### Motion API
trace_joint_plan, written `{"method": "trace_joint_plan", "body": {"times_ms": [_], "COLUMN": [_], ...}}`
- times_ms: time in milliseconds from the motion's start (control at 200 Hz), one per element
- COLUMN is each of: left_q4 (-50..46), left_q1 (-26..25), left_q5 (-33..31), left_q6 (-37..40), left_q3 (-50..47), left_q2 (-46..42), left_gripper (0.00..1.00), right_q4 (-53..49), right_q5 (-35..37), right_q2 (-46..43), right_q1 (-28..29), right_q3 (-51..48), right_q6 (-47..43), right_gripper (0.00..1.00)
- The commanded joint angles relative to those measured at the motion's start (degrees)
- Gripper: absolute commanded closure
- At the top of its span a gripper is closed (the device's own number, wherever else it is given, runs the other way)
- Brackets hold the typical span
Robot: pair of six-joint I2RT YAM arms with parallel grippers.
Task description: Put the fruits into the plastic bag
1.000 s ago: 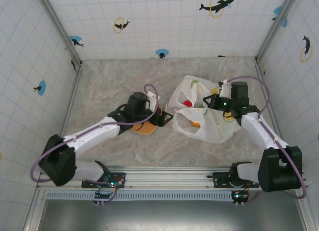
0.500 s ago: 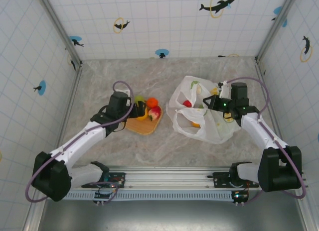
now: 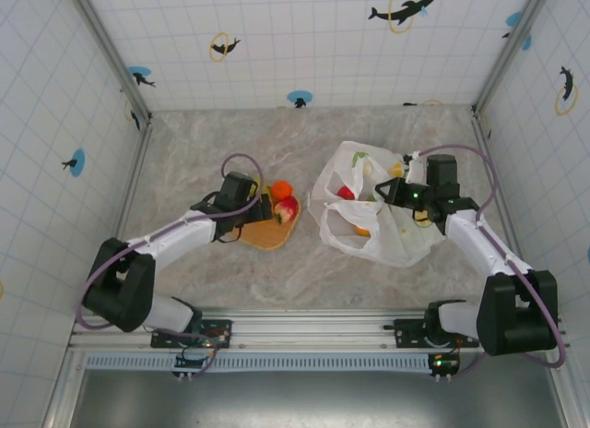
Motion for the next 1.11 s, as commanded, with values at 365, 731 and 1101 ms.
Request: {"method": "trace_joint_plan", "body": {"times_ms": [365, 731, 1101], "left_q4": [3.5, 3.7, 3.2], "left_q1": [0.1, 0.1, 0.1], "left_q5": [0.6, -0.7, -0.8], "left_q6": [-0.1, 0.9, 0.5], "left_q3": [3.1, 1.1, -2.3], "left_q2": [6.4, 5.8, 1.3], "left_gripper": [0.09, 0.19, 0.3], "right_q4": [1.5, 1.7, 1.9], "right_q5": [-0.6, -0.7, -0.6], "right_q2": [0.2, 0.5, 0.3], "right_q1": [-0.5, -0.5, -0.6], "right_q3": [-0.8, -0.9, -1.8], "right_q6": [-0.3, -0.3, -0.2], "right_gripper": [1.0, 1.0, 1.0]}}
